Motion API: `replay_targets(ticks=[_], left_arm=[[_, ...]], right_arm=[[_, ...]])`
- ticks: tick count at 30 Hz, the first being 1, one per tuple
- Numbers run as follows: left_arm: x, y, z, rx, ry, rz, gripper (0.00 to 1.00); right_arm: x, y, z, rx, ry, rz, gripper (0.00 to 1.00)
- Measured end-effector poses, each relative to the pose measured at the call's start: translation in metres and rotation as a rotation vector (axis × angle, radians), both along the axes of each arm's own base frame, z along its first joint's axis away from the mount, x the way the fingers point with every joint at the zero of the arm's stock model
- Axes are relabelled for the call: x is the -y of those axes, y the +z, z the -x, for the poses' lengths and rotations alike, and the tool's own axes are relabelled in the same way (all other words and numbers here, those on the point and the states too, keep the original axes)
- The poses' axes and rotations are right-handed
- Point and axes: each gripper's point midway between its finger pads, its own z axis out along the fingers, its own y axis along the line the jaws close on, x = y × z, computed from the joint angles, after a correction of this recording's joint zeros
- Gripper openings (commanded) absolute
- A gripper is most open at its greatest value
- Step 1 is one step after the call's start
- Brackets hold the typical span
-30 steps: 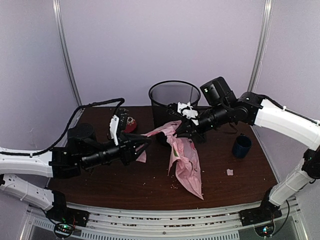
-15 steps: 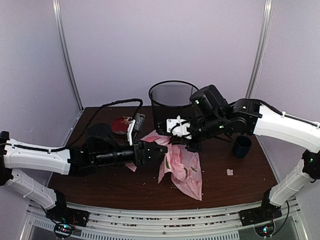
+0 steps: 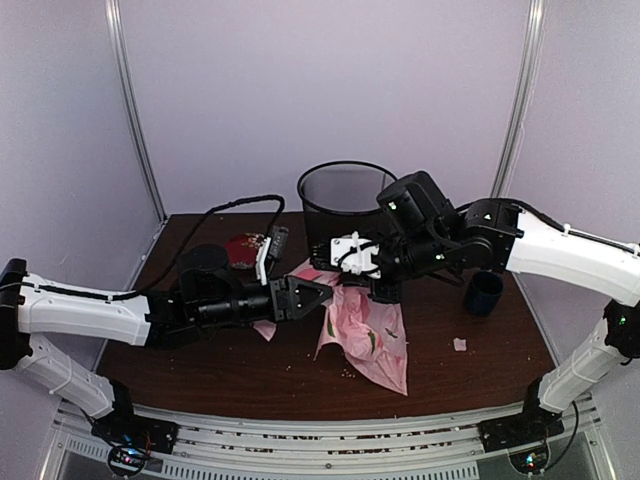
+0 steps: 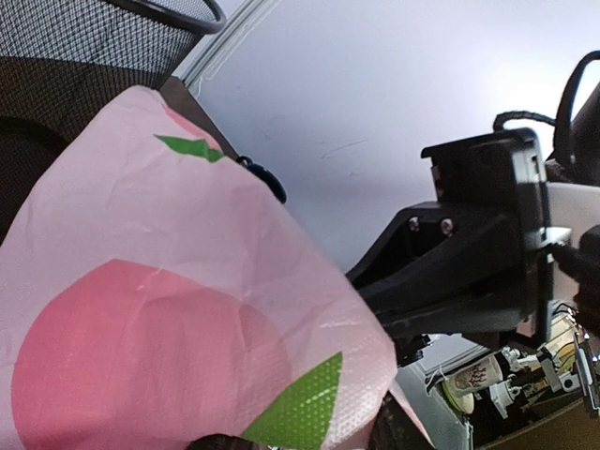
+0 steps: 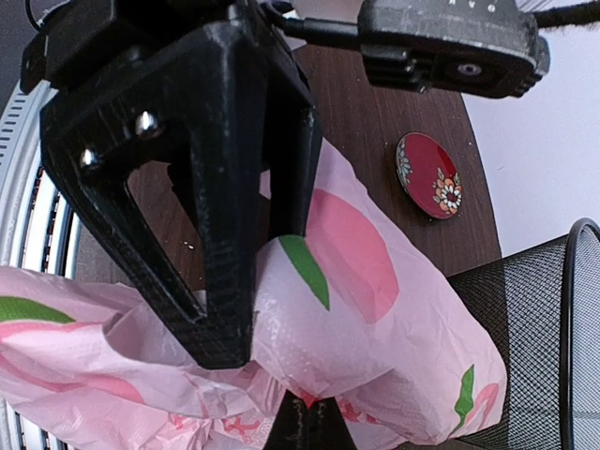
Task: Put the trash bags into the trash bin
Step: Open the bag opening at the center of the board.
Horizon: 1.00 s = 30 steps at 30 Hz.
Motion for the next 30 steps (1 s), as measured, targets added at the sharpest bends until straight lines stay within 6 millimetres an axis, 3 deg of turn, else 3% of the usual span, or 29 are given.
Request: replay_targets(ticks=[2, 8, 15, 21, 22, 25, 30], left_arm=[[0.002, -0.007, -0.001, -0.009, -0.002, -0.016, 0.34], [0.005, -0.015, -0.001, -0.014, -0.01, -0.033, 0.0], [0.004, -0.016, -0.004, 0.018, 0.004, -0.052, 0.0], [-0.009, -0.035, -0.022, 0.045, 0.123, -0.154, 0.0], [-0.011, -0.038, -0.025, 0.049, 0.142, -0.173, 0.0], [-0.019, -0.047, -0.033, 0.064, 0.196, -0.221, 0.0], [-0.026, -0.056, -0.039, 0.077, 0.24, -0.263, 0.0]], right_arm=[[0.0, 0.0, 0.0, 0.0, -0.004, 0.0, 0.0], [-0.001, 0.002, -0.002, 0.003, -0.016, -0.012, 0.0], [-0.003, 0.003, -0.007, 0.001, -0.044, -0.035, 0.0], [0.0, 0.005, -0.002, -0.041, -0.056, -0.052, 0.0], [0.002, 0.007, -0.001, -0.053, -0.057, -0.057, 0.02], [0.011, 0.018, 0.005, -0.095, -0.062, -0.09, 0.28], [0.026, 0.037, 0.005, -0.139, -0.097, -0.156, 0.3]])
